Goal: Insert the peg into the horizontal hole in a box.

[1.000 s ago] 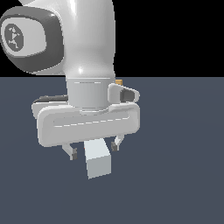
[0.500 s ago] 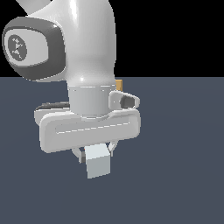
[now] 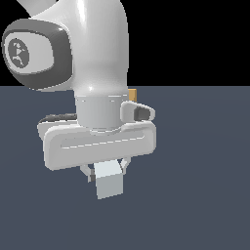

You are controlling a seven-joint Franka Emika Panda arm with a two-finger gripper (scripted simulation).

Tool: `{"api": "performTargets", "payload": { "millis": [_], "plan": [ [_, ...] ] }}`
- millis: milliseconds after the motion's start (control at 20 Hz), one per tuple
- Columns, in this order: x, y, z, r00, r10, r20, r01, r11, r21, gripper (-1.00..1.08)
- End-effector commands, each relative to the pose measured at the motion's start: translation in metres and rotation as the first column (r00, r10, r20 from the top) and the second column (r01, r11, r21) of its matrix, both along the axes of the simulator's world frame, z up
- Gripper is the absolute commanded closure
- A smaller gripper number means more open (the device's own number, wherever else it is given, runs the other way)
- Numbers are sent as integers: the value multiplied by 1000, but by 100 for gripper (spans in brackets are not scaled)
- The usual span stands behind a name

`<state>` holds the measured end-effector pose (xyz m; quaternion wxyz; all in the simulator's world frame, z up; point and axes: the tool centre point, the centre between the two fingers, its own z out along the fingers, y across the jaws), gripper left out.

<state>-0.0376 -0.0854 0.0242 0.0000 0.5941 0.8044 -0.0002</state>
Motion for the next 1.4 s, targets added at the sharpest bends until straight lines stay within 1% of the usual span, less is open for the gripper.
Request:
{"api": "performTargets", "payload": {
  "millis": [0,300,650,1000,1350],
  "plan": [
    [-1,4,1,1000,-6,1,6,1000,1,108],
    [-9,19,5,999,-52,1,52,999,1,108],
    [-23,50,13,989,-146,0,146,989,1,108],
    [-36,92,24,965,-260,0,260,965,1,108],
    [-42,128,32,935,-353,0,353,935,1,108]
  ]
}}
